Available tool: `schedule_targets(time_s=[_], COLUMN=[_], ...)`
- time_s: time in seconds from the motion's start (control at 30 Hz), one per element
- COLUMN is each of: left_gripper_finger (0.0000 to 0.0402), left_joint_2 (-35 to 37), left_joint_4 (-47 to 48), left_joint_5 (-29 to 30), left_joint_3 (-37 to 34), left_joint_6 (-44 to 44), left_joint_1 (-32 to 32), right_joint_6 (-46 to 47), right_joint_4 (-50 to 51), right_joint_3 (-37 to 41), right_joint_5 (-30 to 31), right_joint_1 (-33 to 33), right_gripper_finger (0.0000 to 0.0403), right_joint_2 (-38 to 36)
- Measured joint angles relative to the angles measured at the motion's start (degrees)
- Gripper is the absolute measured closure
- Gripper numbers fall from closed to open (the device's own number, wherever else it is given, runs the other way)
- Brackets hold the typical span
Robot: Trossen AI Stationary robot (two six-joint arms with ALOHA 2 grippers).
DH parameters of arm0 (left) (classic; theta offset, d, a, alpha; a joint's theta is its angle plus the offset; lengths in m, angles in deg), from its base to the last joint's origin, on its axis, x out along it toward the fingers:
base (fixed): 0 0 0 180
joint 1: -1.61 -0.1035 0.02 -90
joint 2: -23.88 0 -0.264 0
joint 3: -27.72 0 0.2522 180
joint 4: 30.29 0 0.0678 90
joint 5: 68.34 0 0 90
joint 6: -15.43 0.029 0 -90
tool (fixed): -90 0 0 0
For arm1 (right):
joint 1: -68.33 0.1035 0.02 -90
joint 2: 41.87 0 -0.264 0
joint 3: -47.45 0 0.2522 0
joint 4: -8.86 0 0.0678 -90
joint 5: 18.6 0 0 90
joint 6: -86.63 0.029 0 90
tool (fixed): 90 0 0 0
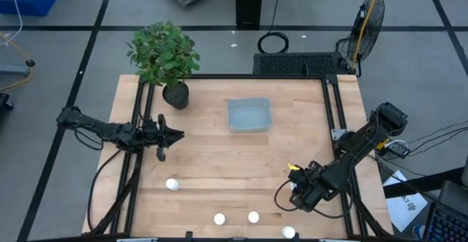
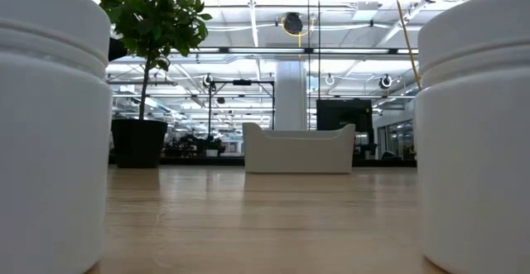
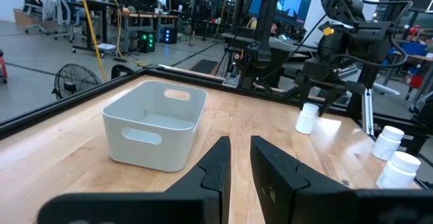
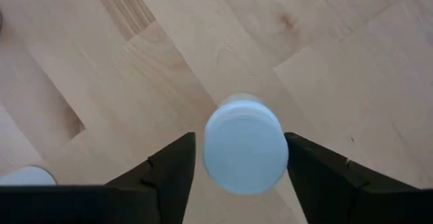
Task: Pick and place pill bottles into a basket
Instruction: Put the white pill bottle into the white bin
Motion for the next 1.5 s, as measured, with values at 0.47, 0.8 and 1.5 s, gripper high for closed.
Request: schedule_targets(time_s=[0.47, 0.8, 1.5], left_gripper_finger=[0.0341, 0.0341, 0.0341], left_joint_2=[0.00, 0.00, 0.00], left_joint_4=[0.00, 0.00, 0.00], left_joint_5=[0.00, 0.00, 0.00], left_joint_3=[0.00, 0.00, 0.00], left_joint_6=[0.00, 0.00, -0.01], left_joint_1=[0.00, 0.00, 0.00], right_joint_6=[-5.55, -22.22, -62.48], right_joint_4=[0.00, -1.31, -31.87], right_joint_3=[-0.04, -0.11, -0.26], right_joint_5=[1.63, 4.72, 6.77], right_joint_1=[-3.34, -15.91, -46.82], right_gripper_finger=[0.0254, 0.0253, 0.0253], right_joint_2=[-0.15, -3.68, -14.51])
